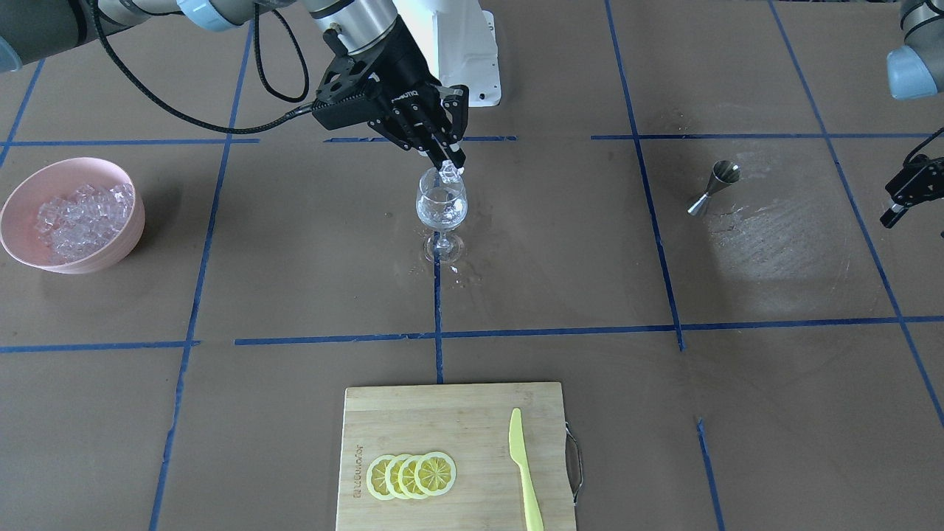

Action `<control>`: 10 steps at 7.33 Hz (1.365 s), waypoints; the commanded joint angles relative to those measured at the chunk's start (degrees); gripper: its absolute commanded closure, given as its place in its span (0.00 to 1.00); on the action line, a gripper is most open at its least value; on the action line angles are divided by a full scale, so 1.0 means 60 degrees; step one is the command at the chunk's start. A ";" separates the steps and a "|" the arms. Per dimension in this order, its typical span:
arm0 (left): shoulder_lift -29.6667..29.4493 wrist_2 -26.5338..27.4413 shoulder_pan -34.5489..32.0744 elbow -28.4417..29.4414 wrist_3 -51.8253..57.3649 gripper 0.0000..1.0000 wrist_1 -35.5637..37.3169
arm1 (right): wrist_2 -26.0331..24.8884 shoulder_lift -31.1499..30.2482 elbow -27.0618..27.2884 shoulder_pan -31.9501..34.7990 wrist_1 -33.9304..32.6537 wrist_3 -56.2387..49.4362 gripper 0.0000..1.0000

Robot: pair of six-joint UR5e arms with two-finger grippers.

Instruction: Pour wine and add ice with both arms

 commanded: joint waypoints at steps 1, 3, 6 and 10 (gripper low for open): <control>0.0020 0.0006 -0.0001 -0.0016 -0.0065 0.00 -0.0040 | 0.0020 -0.0299 0.0284 -0.0174 -0.0025 0.0001 1.00; 0.0035 0.0006 -0.0001 -0.0060 -0.0080 0.00 -0.0040 | -0.0038 -0.0461 0.0300 -0.0365 -0.0025 0.0015 0.85; 0.0064 -0.0009 -0.0001 -0.0119 -0.0080 0.00 -0.0040 | -0.0024 -0.0417 0.0212 -0.0424 -0.0025 0.0001 0.41; 0.0240 0.0005 -0.0001 -0.0222 -0.0080 0.00 -0.0040 | 0.0891 -0.1319 0.0489 0.0667 0.0004 -0.0116 0.30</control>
